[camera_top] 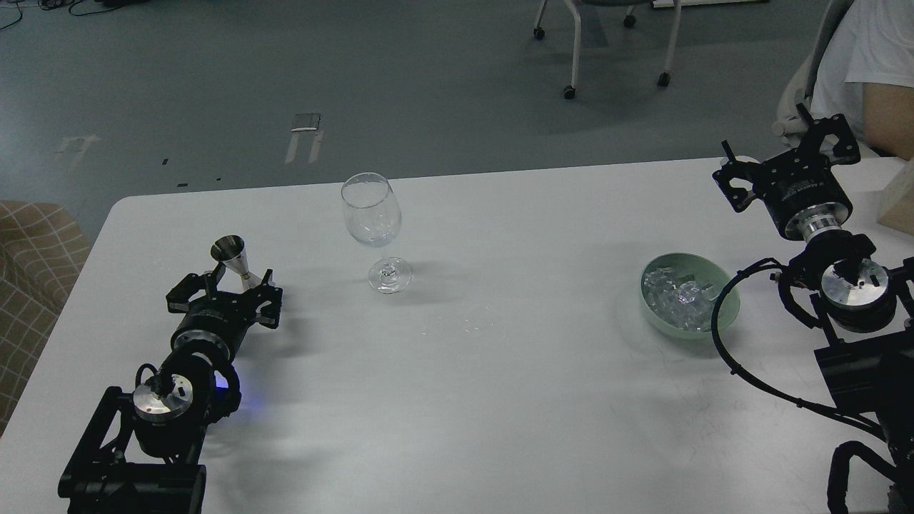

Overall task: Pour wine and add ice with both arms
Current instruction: 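Close the left gripper around the metal jigger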

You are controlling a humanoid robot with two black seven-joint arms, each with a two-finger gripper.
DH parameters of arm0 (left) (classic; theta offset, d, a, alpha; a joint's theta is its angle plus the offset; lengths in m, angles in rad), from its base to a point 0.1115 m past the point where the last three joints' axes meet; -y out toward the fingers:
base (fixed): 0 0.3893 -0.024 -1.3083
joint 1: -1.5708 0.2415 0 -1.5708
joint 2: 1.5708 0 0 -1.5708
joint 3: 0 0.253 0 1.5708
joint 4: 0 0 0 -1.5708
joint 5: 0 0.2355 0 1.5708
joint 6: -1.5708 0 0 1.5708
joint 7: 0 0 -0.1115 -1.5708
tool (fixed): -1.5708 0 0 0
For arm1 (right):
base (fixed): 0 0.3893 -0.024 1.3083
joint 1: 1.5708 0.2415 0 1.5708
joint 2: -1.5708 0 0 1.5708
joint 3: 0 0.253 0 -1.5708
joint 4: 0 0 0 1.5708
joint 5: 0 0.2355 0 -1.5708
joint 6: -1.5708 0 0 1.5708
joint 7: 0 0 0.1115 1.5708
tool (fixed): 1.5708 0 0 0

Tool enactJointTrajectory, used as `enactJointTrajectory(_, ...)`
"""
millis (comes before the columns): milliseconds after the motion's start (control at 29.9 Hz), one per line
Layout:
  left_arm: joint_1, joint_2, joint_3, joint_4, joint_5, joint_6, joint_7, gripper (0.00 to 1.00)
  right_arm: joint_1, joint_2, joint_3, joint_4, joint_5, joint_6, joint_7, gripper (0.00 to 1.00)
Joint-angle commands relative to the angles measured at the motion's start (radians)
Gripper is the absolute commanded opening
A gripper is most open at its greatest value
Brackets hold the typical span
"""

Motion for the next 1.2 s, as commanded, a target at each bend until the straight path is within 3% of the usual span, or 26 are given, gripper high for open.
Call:
enactJointTrajectory(0,0.001,0.006,0.001,0.0,0.001,-0.013,0.001,0.7,-0.001,-0.001,0.001,0.001,0.0,-0.004,0.0,1.0)
enactJointTrajectory(234,-0.01,0.01,-0.002,0.02,-0.001,-0.021,0.001,0.66,-0.001,-0.001,0.0,-0.002,0.0,-0.004,-0.001,1.0)
enactJointTrajectory(468,-0.033,0.01,-0.005,0.092,-0.001,-0.096,0.0,0.66,0.011,-0.002,0.0,-0.007,0.0,-0.004,-0.001,1.0)
enactJointTrajectory(902,-0.073,0.009,0.0,0.132,-0.001,-0.096,-0.003,0.64,0.002,-0.001,-0.005,-0.004,0.0,-0.004,-0.001,1.0)
enactJointTrajectory(1170,-0.082,0.01,0.001,0.155,-0.004,-0.109,-0.002,0.53,0.006,-0.001,-0.005,-0.002,0.0,-0.004,-0.001,1.0)
